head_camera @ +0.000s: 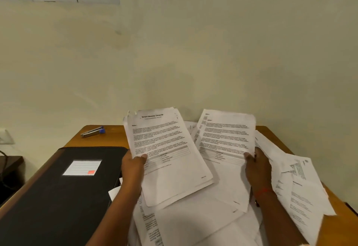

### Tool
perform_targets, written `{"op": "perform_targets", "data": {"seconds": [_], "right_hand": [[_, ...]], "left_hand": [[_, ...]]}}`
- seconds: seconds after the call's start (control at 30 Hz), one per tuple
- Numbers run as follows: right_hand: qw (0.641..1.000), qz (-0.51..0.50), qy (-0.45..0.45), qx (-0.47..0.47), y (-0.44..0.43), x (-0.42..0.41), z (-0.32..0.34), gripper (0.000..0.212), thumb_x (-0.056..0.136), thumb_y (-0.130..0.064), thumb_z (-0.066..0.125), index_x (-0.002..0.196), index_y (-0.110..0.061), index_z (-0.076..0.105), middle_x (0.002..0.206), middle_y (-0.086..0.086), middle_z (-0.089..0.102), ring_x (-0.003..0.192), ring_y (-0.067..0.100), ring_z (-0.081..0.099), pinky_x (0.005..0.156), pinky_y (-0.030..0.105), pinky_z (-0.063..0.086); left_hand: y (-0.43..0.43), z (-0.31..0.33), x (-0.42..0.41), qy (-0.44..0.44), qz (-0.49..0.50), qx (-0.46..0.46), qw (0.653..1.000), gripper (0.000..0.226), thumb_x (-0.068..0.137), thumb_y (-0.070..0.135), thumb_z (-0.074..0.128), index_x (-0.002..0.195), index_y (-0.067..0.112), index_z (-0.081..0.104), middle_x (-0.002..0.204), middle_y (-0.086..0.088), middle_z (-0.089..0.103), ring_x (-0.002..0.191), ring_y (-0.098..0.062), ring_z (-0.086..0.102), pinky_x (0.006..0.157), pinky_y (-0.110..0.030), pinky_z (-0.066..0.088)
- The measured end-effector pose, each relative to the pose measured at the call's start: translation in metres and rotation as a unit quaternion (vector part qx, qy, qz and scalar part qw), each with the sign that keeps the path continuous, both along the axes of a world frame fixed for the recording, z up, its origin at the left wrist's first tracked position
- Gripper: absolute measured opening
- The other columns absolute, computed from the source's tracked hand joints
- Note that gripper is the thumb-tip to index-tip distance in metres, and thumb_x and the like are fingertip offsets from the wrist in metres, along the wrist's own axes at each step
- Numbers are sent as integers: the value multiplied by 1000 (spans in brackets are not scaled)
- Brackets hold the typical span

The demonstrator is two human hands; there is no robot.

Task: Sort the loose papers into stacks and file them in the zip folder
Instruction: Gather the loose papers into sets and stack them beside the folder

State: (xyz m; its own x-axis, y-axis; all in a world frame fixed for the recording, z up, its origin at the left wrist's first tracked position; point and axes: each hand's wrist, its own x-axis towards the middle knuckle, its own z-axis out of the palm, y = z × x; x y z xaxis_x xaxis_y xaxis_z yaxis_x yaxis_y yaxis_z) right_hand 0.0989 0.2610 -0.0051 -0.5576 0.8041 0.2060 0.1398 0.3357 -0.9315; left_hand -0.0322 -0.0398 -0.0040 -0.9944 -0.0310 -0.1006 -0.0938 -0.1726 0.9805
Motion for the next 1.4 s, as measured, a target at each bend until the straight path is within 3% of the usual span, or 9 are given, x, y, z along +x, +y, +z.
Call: {"op": "perform_targets", "data": {"seconds": [0.13, 0.4, 0.57, 0.67, 0.77, 0.9, 1.07, 1.2, 1.4], "right_hand": [[998, 17, 39, -52, 3, -2, -4, 29, 103, -10, 52, 130, -14, 59, 129, 2, 62, 122, 25, 56, 102, 36, 43], [989, 39, 85, -112, 0, -2, -1, 35, 103, -8, 51, 136, -16, 57, 132, 1, 62, 123, 21, 55, 107, 41, 43], [1000, 1, 8, 27, -1, 2, 4, 17, 104, -13, 51, 116, -11, 62, 116, 7, 65, 101, 24, 59, 83, 31, 45], [994, -54, 24, 92, 0, 6, 5, 24, 105, -16, 49, 121, -7, 65, 116, 13, 68, 98, 25, 61, 83, 30, 46], [994, -70, 56, 64, 2, 7, 6, 22, 104, -15, 49, 117, -7, 66, 112, 12, 69, 103, 30, 64, 83, 31, 47], [996, 35, 70, -47, -11, 1, 8, 12, 100, -10, 57, 99, -19, 65, 104, -1, 70, 103, 23, 64, 86, 29, 45], [973, 187, 71, -112, -40, -7, 9, 20, 98, -10, 61, 113, -21, 70, 108, -4, 76, 102, 15, 71, 89, 32, 56], [951, 242, 83, -173, -59, -7, 11, 20, 99, -16, 61, 118, -15, 70, 109, 8, 76, 100, 26, 73, 89, 45, 59], [931, 271, 131, -204, -69, -1, 21, 34, 106, -33, 41, 120, -16, 67, 115, 4, 75, 109, 20, 70, 94, 42, 54]], "left_hand": [[2, 3, 4, -3, -17, 12, 1000, 34, 100, 1, 55, 130, 17, 59, 114, -5, 72, 98, -27, 71, 69, -36, 56], [2, 4, 4, -7, -20, 4, 1000, 31, 101, 2, 56, 127, 19, 58, 105, 1, 71, 90, -22, 70, 61, -32, 52], [2, 4, 4, -7, -23, -5, 1000, 27, 101, 3, 55, 122, 21, 57, 99, 4, 68, 86, -18, 68, 59, -31, 50], [2, 4, 3, -3, -29, -5, 1000, 26, 101, 4, 56, 119, 22, 57, 97, 7, 66, 84, -15, 66, 59, -30, 48], [1, 5, 2, 8, -50, 8, 999, 27, 99, 3, 59, 119, 21, 59, 105, 4, 71, 89, -18, 70, 63, -31, 52], [5, 8, 1, 56, -128, 1, 990, 29, 97, -2, 59, 116, 20, 65, 95, 8, 79, 85, -14, 76, 65, -27, 60], [16, -7, 0, 79, -159, -58, 982, 35, 93, 8, 70, 123, 25, 65, 115, 3, 76, 104, -24, 73, 94, -52, 57], [20, -12, 3, 90, -163, -78, 979, 28, 97, 21, 68, 123, 31, 64, 117, 5, 75, 102, -22, 74, 91, -53, 59], [21, 6, 19, 152, -101, -37, 983, 28, 101, 14, 59, 115, 38, 58, 113, 9, 73, 99, -17, 74, 80, -39, 63]]}}
